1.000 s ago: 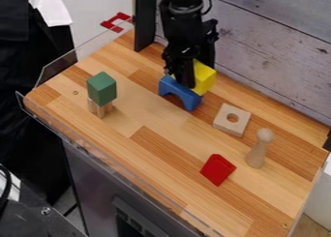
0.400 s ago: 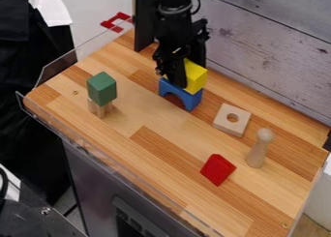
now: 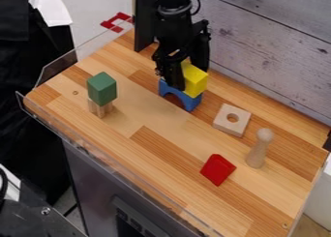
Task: Move the yellow rectangular block from the tower and put it on top of the blue arch
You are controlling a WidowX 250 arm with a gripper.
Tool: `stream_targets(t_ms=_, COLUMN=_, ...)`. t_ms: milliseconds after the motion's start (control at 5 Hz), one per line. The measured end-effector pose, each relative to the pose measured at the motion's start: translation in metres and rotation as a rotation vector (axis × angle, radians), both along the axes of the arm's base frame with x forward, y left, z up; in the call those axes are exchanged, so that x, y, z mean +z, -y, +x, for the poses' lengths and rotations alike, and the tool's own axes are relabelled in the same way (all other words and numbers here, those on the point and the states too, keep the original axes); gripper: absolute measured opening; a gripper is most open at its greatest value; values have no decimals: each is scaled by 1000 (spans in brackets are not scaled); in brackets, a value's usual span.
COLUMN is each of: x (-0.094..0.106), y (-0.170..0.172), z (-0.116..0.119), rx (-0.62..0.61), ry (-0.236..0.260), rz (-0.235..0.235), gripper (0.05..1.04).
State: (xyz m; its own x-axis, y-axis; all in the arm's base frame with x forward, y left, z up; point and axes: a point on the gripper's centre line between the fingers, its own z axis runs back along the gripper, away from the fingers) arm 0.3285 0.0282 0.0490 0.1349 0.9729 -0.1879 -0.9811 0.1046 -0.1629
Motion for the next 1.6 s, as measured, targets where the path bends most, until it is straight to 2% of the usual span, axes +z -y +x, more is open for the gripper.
stream_targets(t_ms=200, x=-1, y=-5, z=-5, rx=-46, ry=-24, rz=31, gripper=1002)
stream_targets(t_ms=400, x=18, y=-11, z=-13, rx=-98, ry=-23, rz=92, gripper=1000)
stream_targets(t_ms=600, x=56, y=-18, z=-26, rx=-154, ry=8, rz=186, gripper=1000)
stream_targets(t_ms=800, x=73, y=-22, z=-44, rx=-192, ry=25, rz=199, gripper=999)
stream_targets(t_ms=1000, x=65, y=-31, z=-62, rx=-321, ry=29, rz=142, gripper=999)
stream_targets(t_ms=1200, x=56, y=-35, z=-83, rx=-577, ry=-35, rz=107, gripper=999)
stream_targets(t_ms=1400, x=37, y=-48, z=-93, rx=-825, ry=-87, rz=82, gripper=999)
stream_targets(t_ms=1600, x=42, y=-64, z=-83, rx=-1010, ry=-113, rz=167, gripper=1000)
